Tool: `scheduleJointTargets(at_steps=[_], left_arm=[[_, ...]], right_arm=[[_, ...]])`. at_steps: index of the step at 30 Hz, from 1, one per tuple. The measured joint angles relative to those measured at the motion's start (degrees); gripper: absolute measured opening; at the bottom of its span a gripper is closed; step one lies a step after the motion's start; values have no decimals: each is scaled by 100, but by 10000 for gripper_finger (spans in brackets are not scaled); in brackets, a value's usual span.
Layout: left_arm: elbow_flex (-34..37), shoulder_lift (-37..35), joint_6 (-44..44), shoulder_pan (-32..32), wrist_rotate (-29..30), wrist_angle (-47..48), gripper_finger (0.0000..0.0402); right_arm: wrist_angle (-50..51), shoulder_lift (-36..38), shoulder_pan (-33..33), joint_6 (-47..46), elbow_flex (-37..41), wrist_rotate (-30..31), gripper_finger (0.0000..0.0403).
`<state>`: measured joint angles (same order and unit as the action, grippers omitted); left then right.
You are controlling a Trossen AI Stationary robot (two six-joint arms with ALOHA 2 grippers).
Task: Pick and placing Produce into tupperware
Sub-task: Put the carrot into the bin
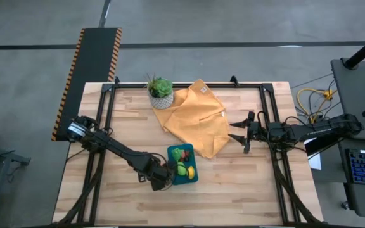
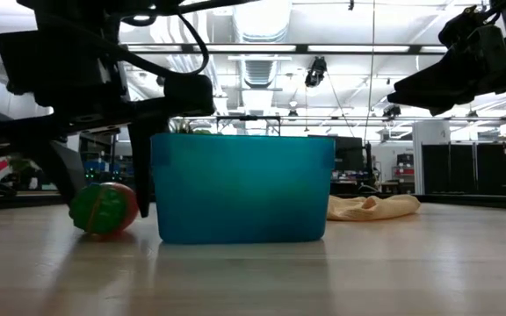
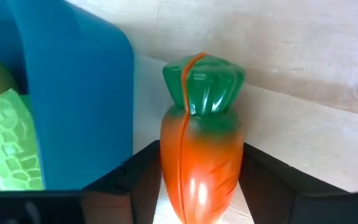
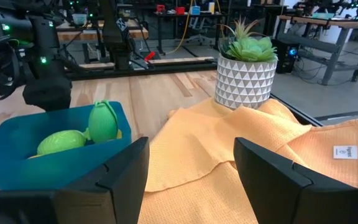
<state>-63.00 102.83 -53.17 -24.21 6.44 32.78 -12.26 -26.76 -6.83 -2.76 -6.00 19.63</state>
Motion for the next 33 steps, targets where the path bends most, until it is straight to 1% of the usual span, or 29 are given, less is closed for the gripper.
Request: scheduleJointTargets(at_steps=[5,12,19,24,27,33], left_arm=[[-1,0,182,0,9,1,165],[-2,-2,186,0,35,-16,162],[-2,-56,340,-66,494,-47,161],[-2,-172,387,-145,558,16,161],[-16,-247,634,-195,649,128,161],[-92,-527,756,-324,1123,123,161]], right_arm=[[1,0,0,0,0,1,228],[1,0,2,0,0,1,228],[1,0,2,0,0,1,228],[1,0,2,0,0,1,228],[1,0,1,-2,0,1,228],[-5,0,0,-22,0,1,228]])
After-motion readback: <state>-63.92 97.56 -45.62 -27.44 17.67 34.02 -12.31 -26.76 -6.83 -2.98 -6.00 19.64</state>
